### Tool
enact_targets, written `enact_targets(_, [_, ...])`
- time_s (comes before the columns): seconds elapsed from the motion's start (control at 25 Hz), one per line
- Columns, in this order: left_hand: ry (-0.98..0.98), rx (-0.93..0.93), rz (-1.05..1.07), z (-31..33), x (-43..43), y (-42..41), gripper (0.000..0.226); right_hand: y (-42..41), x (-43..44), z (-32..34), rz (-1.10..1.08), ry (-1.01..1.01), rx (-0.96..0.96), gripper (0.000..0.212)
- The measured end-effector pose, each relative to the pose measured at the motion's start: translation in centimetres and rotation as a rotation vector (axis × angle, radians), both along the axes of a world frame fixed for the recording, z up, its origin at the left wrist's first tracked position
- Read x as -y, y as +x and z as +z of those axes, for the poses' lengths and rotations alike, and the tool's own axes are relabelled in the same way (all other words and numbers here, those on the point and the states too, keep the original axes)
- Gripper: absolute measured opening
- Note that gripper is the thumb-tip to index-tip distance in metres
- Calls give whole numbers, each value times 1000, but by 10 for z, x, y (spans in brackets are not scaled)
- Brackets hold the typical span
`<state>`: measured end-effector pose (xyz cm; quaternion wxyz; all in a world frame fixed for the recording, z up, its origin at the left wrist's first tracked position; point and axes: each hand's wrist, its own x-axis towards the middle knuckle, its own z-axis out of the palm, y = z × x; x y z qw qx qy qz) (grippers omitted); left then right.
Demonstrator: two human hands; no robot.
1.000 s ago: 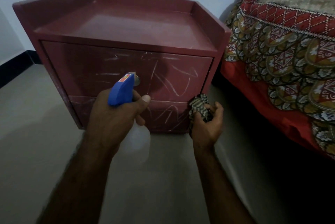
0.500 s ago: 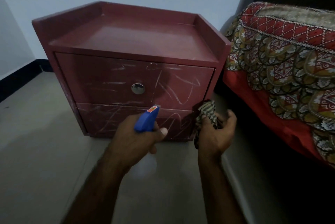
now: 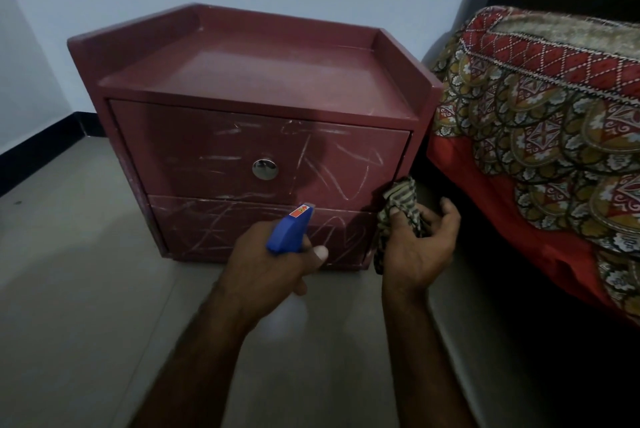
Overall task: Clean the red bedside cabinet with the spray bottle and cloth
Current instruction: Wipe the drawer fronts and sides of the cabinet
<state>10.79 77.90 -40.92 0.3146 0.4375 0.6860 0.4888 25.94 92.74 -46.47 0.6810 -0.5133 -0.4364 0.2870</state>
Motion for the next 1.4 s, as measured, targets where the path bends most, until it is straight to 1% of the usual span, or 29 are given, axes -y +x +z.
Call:
enact_targets(0.16, [56, -20, 15, 1, -2, -3, 29, -4, 4, -2, 18, 1, 6, 69])
enact_targets(0.36, [138, 15, 0, 3, -3, -2, 23, -7, 3, 1, 23, 1, -4, 69])
enact_targets(0.64, [204, -29, 25, 13, 1, -1, 27, -12, 5, 4, 24, 21, 17, 69])
enact_targets(0.76, [202, -24, 27, 19, 2, -2, 23, -16, 8, 7, 21, 73, 72, 69])
enact_targets(0.96, [185, -12, 39, 22, 6, -8, 20, -22, 2, 28, 36, 225, 235, 68])
enact_targets(1.08, [178, -38, 51, 21, 9, -13, 19, -31, -5, 36, -31, 259, 325, 66])
enact_targets(1.2, [178, -44, 71, 21, 10, -16, 18, -46, 7, 35, 21, 286, 364, 65])
enact_targets(1.28, [185, -29, 73, 21, 11, -18, 19, -45, 7, 36, 18, 320, 367, 65])
enact_targets(1.4, [187, -12, 57, 22, 13, -25, 28, -40, -1, 43, -74, 310, 287, 62])
